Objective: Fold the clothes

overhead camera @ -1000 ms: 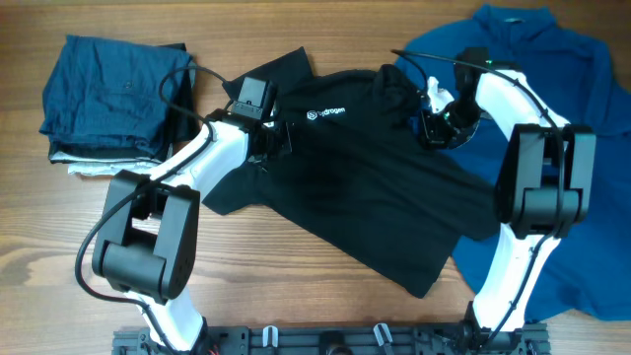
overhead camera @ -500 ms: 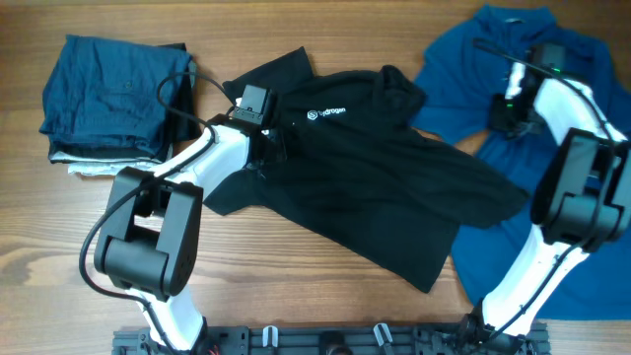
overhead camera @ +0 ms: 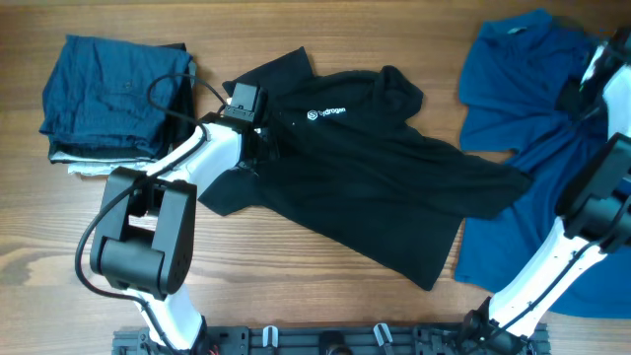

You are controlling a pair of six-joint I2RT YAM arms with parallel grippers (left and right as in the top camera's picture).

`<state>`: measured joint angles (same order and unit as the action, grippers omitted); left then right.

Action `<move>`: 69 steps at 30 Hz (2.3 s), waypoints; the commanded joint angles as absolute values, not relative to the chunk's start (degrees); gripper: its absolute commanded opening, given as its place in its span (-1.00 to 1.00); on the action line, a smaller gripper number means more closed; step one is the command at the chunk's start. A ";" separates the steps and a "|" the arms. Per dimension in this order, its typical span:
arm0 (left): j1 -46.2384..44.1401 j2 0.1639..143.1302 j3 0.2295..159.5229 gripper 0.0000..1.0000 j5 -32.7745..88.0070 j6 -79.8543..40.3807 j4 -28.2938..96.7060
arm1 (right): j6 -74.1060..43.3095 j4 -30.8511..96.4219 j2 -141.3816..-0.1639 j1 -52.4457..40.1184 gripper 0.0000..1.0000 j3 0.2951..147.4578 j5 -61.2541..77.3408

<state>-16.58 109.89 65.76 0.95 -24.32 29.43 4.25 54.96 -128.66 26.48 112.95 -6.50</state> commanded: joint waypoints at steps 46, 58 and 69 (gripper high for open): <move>-15.57 111.46 64.75 -0.79 -0.95 -24.01 34.96 | -2.83 -0.34 -116.36 15.05 -0.21 86.96 -11.20; -15.57 111.46 64.75 -0.92 -0.95 -24.01 32.99 | -27.64 65.91 -90.17 23.66 -0.91 81.14 -2.24; -15.57 111.46 64.75 -0.92 -0.93 -24.03 32.40 | -54.28 64.23 -90.15 23.70 -0.92 59.07 -3.05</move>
<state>-16.10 109.82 66.32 0.43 -24.29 32.82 -47.55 66.15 -89.80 23.46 62.30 -1.96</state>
